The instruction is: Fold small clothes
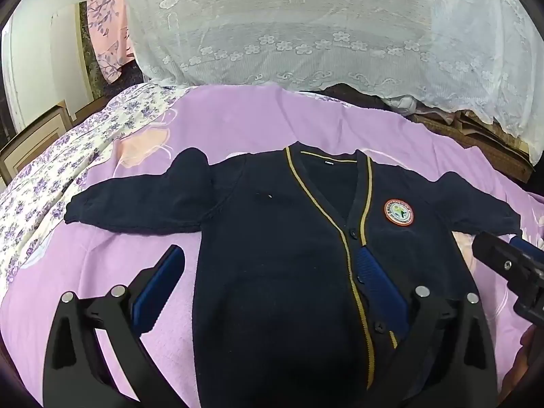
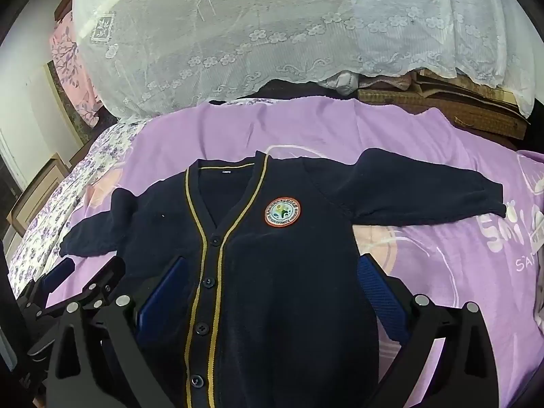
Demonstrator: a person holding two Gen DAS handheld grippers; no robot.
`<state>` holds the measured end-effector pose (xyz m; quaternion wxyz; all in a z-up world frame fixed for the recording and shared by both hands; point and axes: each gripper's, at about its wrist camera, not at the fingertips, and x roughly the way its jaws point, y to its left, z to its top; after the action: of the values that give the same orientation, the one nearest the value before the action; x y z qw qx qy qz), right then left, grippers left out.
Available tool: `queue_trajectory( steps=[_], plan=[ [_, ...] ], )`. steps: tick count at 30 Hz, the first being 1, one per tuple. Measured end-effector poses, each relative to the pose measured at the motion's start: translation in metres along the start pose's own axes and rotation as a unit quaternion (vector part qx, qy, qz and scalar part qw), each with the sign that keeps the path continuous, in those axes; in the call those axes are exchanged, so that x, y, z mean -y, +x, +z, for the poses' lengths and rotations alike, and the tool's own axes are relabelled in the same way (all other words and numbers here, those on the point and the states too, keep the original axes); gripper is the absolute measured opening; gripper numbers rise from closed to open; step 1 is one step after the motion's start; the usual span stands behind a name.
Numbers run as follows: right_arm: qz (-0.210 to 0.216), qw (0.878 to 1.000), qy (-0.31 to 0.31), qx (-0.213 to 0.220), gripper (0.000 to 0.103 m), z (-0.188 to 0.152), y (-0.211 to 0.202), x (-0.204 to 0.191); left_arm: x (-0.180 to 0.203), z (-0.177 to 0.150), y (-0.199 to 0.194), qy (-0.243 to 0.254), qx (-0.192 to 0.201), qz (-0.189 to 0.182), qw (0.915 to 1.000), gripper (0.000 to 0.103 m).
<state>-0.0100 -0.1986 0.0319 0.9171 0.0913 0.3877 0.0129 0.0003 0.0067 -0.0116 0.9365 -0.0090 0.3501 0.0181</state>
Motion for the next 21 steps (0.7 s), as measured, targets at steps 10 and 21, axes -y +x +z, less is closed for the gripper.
queue_trajectory(
  steps=[10, 21],
  plan=[
    [0.001, 1.000, -0.003, 0.002, 0.100, -0.0008, -0.0021, -0.0024, -0.0015, 0.0023, -0.0008, -0.002, -0.005, 0.001, 1.0000, 0.099],
    [0.002, 1.000, -0.004, 0.004, 0.100, -0.0013, -0.0026, -0.0038, -0.0020, 0.0016, -0.0006, -0.004, -0.006, 0.002, 1.0000, 0.099]
  ],
)
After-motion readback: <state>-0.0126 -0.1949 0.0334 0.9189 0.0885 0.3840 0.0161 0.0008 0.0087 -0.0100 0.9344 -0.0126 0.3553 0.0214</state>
